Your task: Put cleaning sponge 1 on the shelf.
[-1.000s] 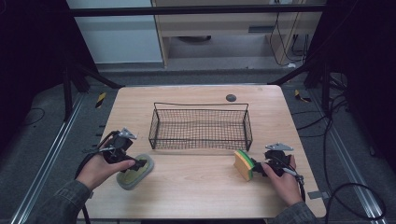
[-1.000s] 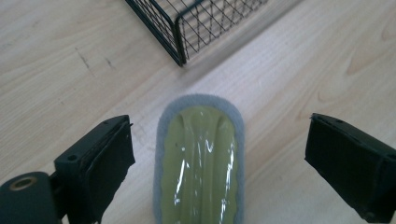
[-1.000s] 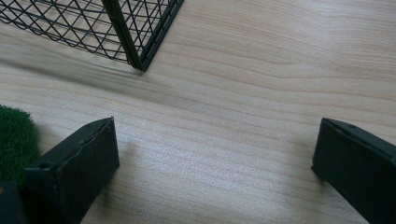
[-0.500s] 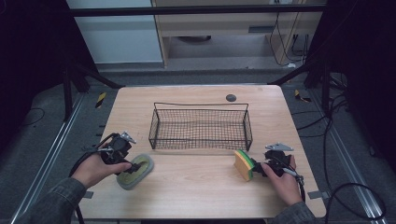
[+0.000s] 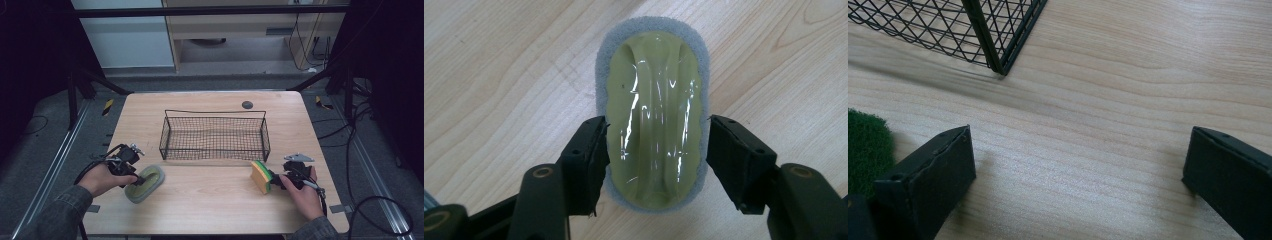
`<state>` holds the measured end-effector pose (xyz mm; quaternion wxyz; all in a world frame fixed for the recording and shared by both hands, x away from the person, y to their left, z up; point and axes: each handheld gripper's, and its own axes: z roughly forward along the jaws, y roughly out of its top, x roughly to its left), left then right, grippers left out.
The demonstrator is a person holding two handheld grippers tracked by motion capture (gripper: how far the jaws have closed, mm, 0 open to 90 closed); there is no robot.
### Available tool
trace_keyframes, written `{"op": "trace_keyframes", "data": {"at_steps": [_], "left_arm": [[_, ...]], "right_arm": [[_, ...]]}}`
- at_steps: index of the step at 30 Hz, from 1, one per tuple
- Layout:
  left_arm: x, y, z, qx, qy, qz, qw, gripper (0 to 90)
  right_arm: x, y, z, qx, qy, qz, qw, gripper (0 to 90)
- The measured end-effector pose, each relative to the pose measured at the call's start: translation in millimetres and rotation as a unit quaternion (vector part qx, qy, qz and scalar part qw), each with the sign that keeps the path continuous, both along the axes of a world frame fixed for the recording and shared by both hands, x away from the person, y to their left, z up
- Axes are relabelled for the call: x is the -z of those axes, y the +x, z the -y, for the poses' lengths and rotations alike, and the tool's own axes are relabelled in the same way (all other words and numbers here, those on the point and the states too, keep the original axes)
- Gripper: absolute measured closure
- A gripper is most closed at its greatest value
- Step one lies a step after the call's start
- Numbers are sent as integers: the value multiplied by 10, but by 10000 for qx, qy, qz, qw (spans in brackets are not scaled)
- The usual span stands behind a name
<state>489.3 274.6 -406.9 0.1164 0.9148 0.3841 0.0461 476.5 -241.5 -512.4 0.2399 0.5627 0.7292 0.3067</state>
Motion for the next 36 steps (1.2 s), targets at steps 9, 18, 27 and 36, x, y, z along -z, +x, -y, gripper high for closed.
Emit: {"op": "trace_keyframes", "data": {"at_steps": [9, 18, 27, 36], "left_arm": [[85, 19, 31, -9, 2, -63, 10000, 471], [169, 70, 45, 42, 39, -150, 9999, 531], [209, 98, 34, 18, 77, -219, 9997, 631], [162, 56, 30, 176, 157, -1, 9997, 707]], "right_arm": [[-2, -2, -2, -10, -7, -17, 10000, 5], [-3, -2, -4, -44, -12, -12, 10000, 5], [-2, -4, -8, -51, 9, -4, 10000, 5], [-3, -4, -8, -54, 6, -7, 10000, 5]]}}
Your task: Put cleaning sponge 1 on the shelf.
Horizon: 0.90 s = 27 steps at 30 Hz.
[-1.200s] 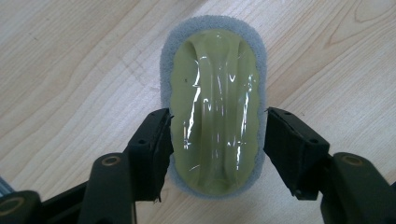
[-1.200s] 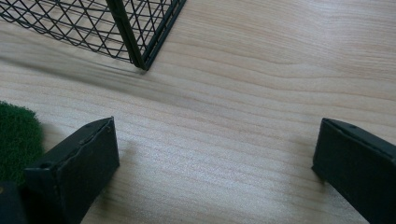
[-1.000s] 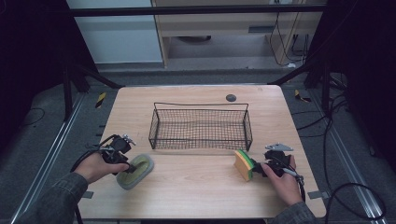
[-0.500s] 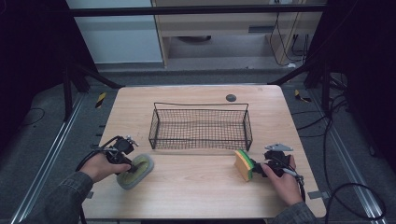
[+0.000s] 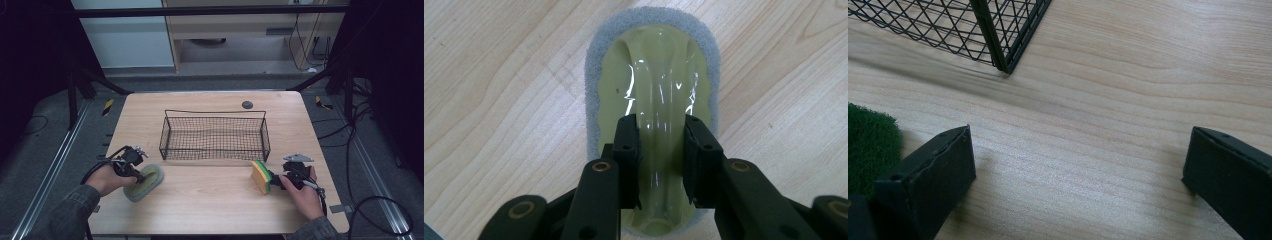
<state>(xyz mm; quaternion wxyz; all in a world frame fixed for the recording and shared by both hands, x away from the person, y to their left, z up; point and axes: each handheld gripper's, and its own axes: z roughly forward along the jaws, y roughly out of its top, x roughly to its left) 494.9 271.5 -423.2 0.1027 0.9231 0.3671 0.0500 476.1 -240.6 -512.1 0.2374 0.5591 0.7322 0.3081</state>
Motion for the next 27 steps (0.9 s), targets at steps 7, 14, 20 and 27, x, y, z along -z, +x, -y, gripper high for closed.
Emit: {"op": "trace_keyframes", "data": {"at_steps": [7, 14, 20, 27], "left_arm": [[-174, -58, -3, 505, -9, 396, 9979, 708], [-313, -141, 45, 919, -53, 545, 9943, 709], [-450, -249, 148, 1346, 63, 859, 9872, 709], [-617, -297, 279, 1763, 239, 1198, 9767, 709]], "right_arm": [[0, -1, -2, 3, -4, -1, 10000, 5], [0, 0, -3, 5, -2, 0, 10000, 5], [0, 1, -5, 8, 1, -3, 10000, 5], [2, 1, -3, 2, -15, 5, 10000, 5]]}}
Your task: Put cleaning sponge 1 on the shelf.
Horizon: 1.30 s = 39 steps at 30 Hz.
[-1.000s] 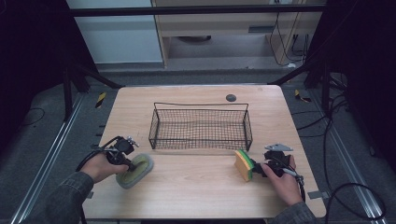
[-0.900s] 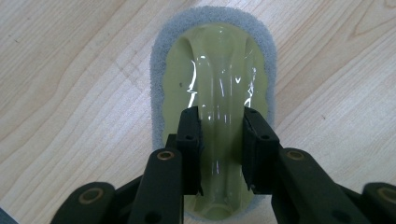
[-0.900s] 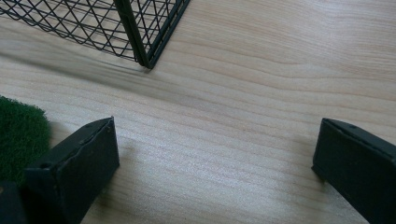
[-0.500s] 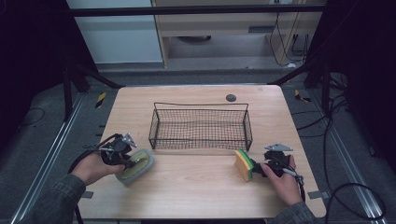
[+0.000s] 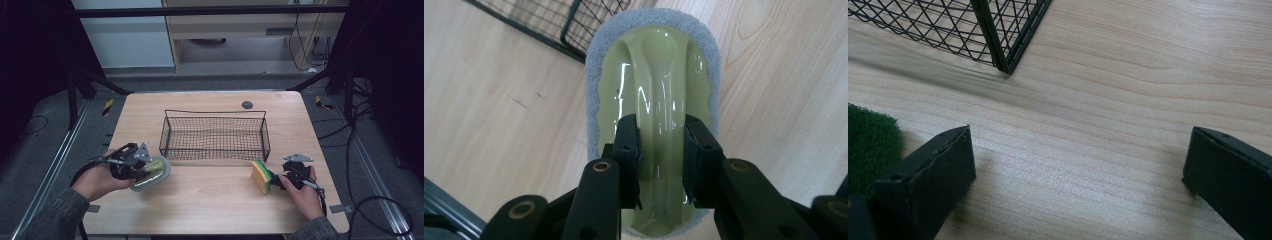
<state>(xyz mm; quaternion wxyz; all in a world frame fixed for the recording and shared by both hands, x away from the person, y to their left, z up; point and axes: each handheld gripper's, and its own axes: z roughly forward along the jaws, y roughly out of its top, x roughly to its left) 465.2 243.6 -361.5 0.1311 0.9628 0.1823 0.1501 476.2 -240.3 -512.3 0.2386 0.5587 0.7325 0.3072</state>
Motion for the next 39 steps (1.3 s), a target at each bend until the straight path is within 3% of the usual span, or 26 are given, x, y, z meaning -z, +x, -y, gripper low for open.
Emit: {"op": "trace_keyframes", "data": {"at_steps": [6, 14, 27, 39], "left_arm": [[-143, 29, 81, 217, 117, 206, 9995, 709], [-274, 133, 154, 269, 237, 480, 9982, 709], [-355, 235, 270, 432, 395, 676, 9960, 709], [-441, 431, 367, 462, 498, 874, 9939, 709]], "right_arm": [[0, -1, 0, -1, 5, 3, 10000, 5], [0, 0, 0, -2, 4, 3, 10000, 5], [0, 0, 0, -13, 10, -3, 10000, 4], [-2, 7, 3, -43, 27, -15, 10000, 5]]}}
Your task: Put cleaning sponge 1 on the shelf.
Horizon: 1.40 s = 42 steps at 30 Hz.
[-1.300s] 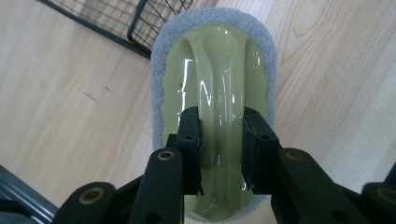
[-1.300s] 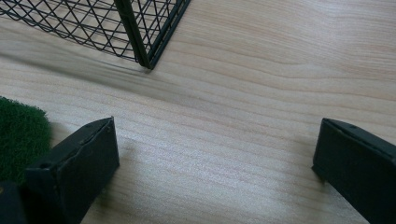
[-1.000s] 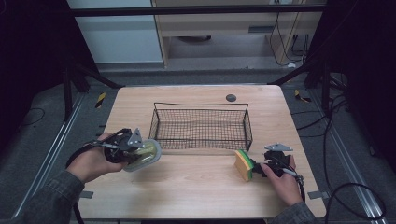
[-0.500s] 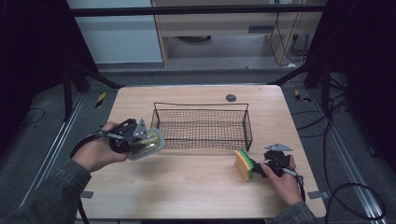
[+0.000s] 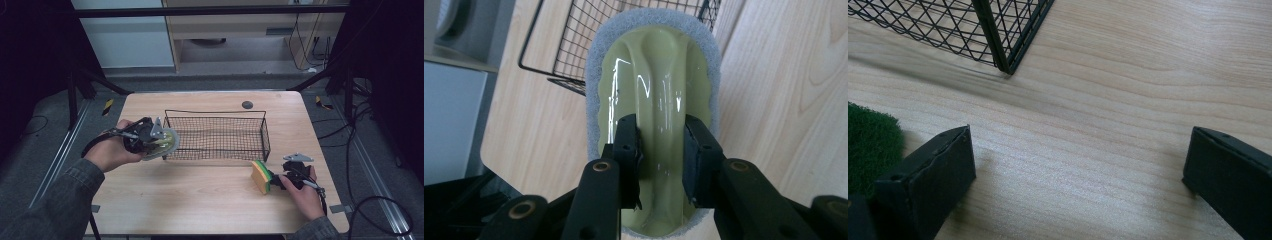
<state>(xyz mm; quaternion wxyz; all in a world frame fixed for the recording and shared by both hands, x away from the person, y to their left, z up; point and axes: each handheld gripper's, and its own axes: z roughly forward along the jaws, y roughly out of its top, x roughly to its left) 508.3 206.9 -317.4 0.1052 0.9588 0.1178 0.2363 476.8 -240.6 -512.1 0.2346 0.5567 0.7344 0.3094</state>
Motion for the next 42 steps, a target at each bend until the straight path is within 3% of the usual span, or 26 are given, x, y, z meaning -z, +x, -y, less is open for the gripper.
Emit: {"op": "trace_keyframes", "data": {"at_steps": [6, 13, 20, 24, 35, 42], "left_arm": [[-32, 87, 42, 59, -62, 126, 9999, 709], [-95, 170, 175, 191, 86, 328, 9992, 709], [-89, 222, 322, 341, 45, 274, 9990, 709], [-87, 244, 404, 436, 9, 364, 9984, 710], [-59, 317, 563, 687, 131, 378, 9968, 710], [-83, 376, 614, 718, 177, 500, 9960, 710]], "right_arm": [[1, 0, -3, 13, -12, 0, 10000, 5], [1, 1, 0, -3, -34, -2, 10000, 5], [-1, 8, 5, -45, -77, -12, 10000, 5], [-2, 6, 2, -32, -65, -20, 10000, 6], [2, 12, 0, -41, -56, 2, 10000, 6], [2, 12, -1, -41, -56, 3, 10000, 6]]}}
